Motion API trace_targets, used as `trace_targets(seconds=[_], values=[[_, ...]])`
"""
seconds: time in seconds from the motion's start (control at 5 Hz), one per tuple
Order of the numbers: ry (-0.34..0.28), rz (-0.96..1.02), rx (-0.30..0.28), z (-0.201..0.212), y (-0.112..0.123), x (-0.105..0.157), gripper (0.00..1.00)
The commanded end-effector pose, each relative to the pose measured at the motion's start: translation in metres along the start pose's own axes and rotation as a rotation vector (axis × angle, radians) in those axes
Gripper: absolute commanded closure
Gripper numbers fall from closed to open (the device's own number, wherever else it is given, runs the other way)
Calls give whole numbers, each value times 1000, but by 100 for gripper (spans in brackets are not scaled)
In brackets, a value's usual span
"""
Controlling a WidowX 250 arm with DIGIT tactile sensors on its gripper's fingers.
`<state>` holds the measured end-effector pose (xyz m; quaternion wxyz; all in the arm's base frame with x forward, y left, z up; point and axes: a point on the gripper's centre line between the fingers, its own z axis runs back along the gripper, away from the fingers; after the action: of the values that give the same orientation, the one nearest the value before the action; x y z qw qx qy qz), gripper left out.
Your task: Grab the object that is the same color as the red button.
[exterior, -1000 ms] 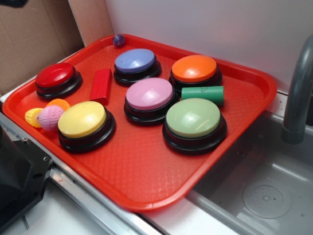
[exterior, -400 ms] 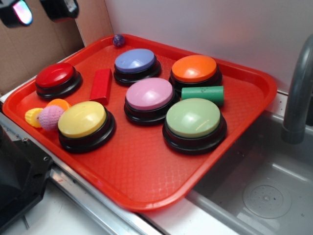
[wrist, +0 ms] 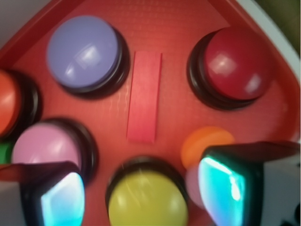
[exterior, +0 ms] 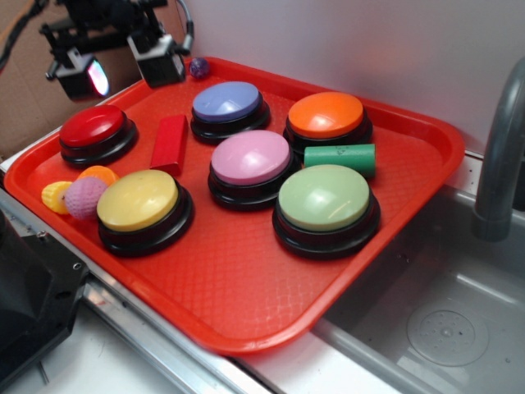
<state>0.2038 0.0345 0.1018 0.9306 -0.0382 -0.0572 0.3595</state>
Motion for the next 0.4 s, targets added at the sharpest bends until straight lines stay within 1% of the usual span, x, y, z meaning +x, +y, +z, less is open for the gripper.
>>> trace_targets(seconds=[0.0,0.2], values=[[-53,89,6,-46,3,18,0],[-47,106,26,-64,6,24,0]])
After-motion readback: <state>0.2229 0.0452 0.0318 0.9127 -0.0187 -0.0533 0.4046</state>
